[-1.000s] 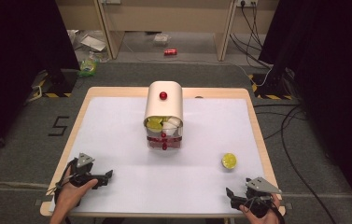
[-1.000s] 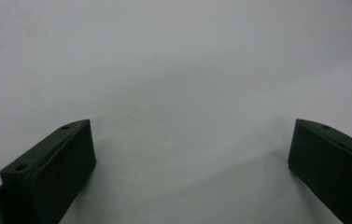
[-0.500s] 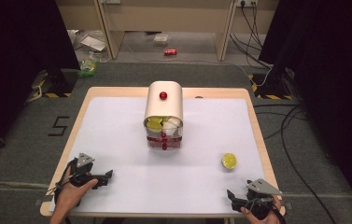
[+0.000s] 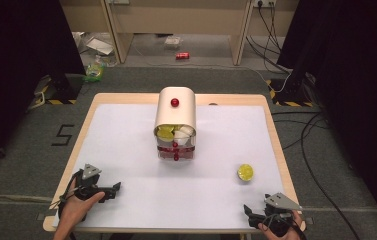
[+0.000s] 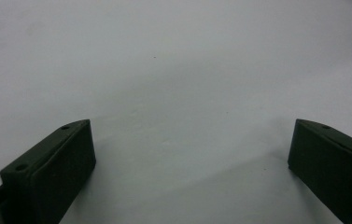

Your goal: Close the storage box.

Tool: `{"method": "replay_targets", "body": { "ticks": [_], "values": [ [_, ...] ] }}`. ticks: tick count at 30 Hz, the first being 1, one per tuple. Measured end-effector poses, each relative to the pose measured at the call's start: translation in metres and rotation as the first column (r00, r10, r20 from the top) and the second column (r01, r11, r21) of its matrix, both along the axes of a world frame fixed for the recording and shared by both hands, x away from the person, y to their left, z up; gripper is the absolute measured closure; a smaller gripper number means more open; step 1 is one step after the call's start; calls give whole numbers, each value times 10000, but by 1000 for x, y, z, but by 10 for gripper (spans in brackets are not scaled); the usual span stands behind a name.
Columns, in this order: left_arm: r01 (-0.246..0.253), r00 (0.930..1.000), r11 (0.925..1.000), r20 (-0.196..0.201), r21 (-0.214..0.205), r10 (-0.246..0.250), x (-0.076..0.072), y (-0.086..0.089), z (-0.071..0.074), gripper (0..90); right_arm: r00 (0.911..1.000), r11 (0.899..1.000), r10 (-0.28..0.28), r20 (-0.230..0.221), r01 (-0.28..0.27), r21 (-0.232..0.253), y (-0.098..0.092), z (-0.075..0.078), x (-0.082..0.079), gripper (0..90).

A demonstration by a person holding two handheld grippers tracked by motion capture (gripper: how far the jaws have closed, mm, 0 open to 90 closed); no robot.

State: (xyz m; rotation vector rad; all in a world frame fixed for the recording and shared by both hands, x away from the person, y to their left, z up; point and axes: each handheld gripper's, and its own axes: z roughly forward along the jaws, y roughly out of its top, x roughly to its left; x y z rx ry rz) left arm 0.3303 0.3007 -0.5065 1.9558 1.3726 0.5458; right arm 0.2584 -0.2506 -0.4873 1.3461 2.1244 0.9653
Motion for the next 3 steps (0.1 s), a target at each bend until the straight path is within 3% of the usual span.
{"method": "replay_targets", "body": {
  "ticks": [3],
  "values": [
    [-1, 10000, 10000, -3, -3, 1, 0, 0, 0, 2, 10000, 10000, 6, 4, -6, -10, 0, 0, 0, 157]
  ]
}}
